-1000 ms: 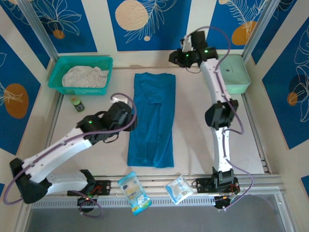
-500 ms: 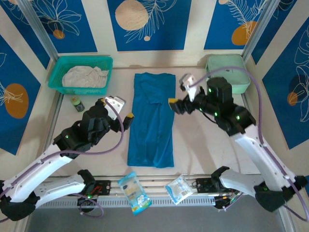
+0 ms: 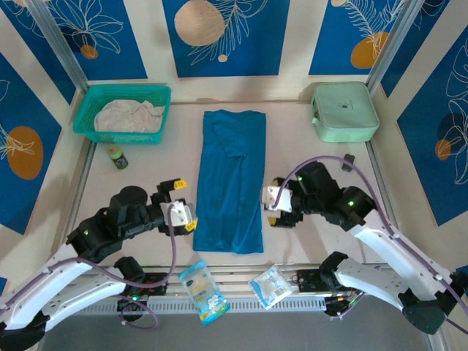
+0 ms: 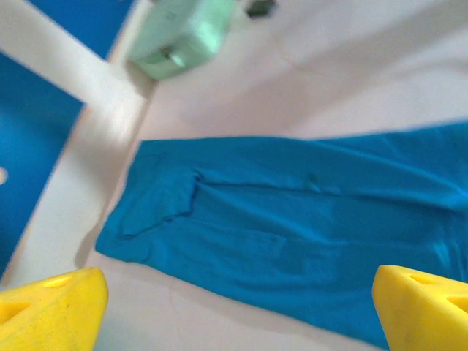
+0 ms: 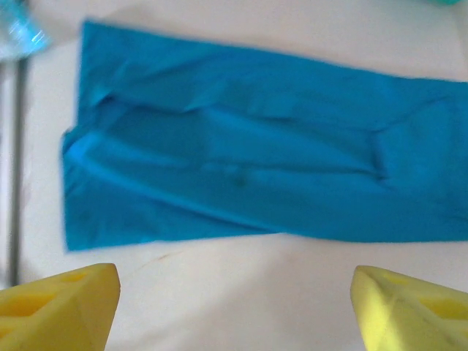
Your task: Fold and stack the t-shirts
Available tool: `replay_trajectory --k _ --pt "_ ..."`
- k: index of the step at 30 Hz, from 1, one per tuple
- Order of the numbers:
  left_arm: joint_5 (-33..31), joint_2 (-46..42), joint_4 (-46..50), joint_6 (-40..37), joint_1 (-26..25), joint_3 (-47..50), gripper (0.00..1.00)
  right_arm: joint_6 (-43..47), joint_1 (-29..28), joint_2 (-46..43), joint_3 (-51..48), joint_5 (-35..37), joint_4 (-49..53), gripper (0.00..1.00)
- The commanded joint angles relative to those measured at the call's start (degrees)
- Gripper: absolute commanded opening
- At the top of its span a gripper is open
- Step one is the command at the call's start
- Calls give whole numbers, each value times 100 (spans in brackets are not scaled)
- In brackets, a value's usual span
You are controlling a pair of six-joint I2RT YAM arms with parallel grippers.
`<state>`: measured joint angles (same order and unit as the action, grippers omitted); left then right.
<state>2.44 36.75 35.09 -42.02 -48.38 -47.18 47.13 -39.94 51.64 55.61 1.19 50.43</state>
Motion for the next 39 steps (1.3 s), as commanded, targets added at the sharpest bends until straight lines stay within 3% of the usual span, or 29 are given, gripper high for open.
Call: replay_trajectory --k 1,9,16,30,39 --pt "486 451 1299 -864 1 -55 90 889 -223 233 -347 -449 306 82" --pt "27 1453 1644 -1410 -654 262 86 1057 -1189 1595 -789 -225 -345 69" --pt "-73 2304 1522 -1511 -960 367 82 1103 -1704 2482 -868 0 -735 62" --pt "-254 2472 1020 -1861 -980 996 69 1219 -2058 2963 -1124 625 -645 55" --pt "-349 2638 759 -2173 -972 1112 66 1112 -2270 3256 -1283 791 -1048 52"
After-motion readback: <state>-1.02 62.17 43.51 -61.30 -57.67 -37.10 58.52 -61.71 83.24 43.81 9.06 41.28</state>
